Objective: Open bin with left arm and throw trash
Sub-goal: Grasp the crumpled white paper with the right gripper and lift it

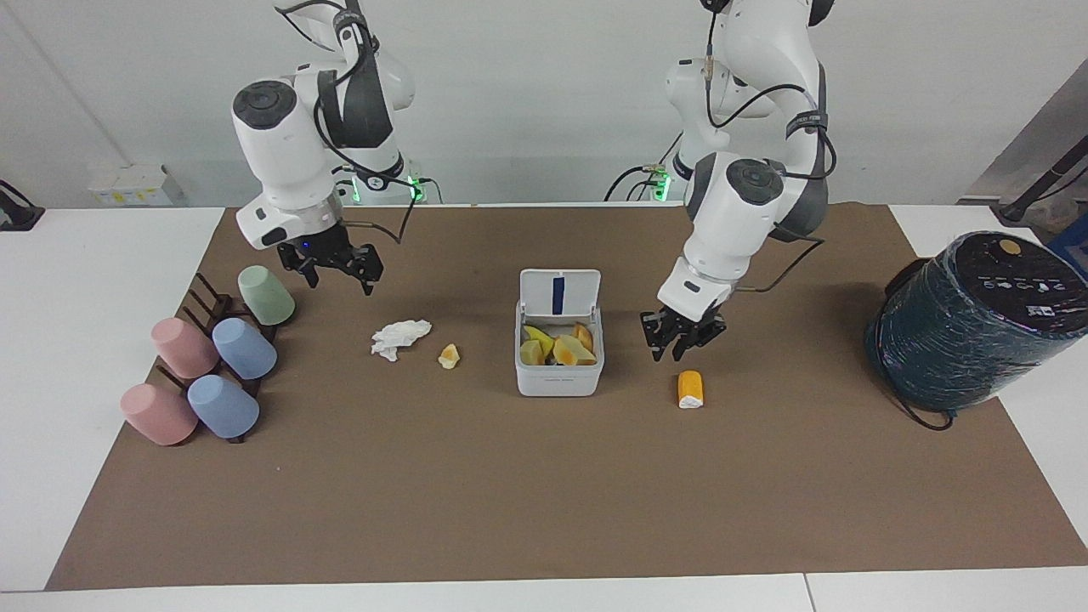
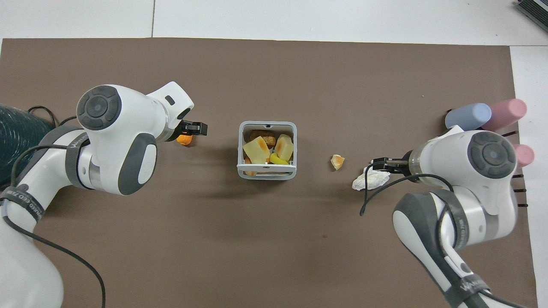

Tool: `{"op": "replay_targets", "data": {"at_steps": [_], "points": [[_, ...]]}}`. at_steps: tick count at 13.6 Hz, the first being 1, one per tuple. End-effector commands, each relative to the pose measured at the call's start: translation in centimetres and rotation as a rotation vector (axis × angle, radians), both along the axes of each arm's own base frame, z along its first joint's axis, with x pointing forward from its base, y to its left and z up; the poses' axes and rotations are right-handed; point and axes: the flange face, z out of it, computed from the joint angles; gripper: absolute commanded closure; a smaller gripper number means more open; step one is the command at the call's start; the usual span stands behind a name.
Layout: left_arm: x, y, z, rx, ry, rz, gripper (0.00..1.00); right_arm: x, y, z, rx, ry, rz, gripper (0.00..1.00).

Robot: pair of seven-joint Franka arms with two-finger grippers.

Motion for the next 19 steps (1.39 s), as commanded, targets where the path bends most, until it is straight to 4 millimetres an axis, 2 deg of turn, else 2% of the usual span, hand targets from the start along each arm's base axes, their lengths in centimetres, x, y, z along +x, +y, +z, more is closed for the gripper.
{"op": "replay_targets", "data": {"at_steps": [1,3,4,6,7,9,11,15,16,17,18,19], "points": [[-0.3,1.3,-2.0,0.003,-0.028,-0.045,0.12,1.1,0.0,-3.7,0.024,-0.030,-0.021,0.00],[0.5,1.2,-4.7,0.003,-0.051,-0.068,0.11,0.9,0.0,-5.3,0.027,-0.034,-0.022,0.04],[0.7,1.2,-5.8,0.006,-0.061,-0.087,0.11,0.6,-0.1,-5.8,0.026,-0.025,-0.023,0.23],[0.8,1.2,-6.8,0.013,-0.059,-0.121,0.11,0.4,-0.1,-5.9,0.026,-0.020,-0.032,0.78],[0.9,1.3,-7.1,0.017,-0.065,-0.147,0.11,0.4,-0.1,-6.0,0.025,-0.019,-0.032,1.00],[0.9,1.3,-7.9,0.021,-0.063,-0.163,0.12,0.3,-0.1,-6.0,0.023,-0.010,-0.033,1.00],[0.4,1.2,-8.6,0.025,-0.047,-0.168,0.19,0.7,0.0,-5.5,0.029,-0.022,-0.083,1.00],[0.1,0.9,-8.7,0.026,-0.036,-0.173,0.35,3.1,1.0,-1.8,0.059,-0.093,-0.202,1.00],[0.1,0.9,-8.6,0.026,-0.034,-0.172,0.44,3.7,1.1,-0.9,0.063,-0.106,-0.208,1.00],[0.1,0.8,-8.6,0.025,-0.034,-0.170,0.58,4.4,1.1,0.4,0.065,-0.115,-0.211,1.00],[0.1,0.7,-8.6,0.025,-0.030,-0.169,0.79,5.4,1.4,2.0,0.075,-0.110,-0.225,1.00],[0.2,0.6,-8.4,0.022,-0.025,-0.153,0.90,6.3,1.7,3.2,0.105,-0.096,-0.268,1.00]]}}
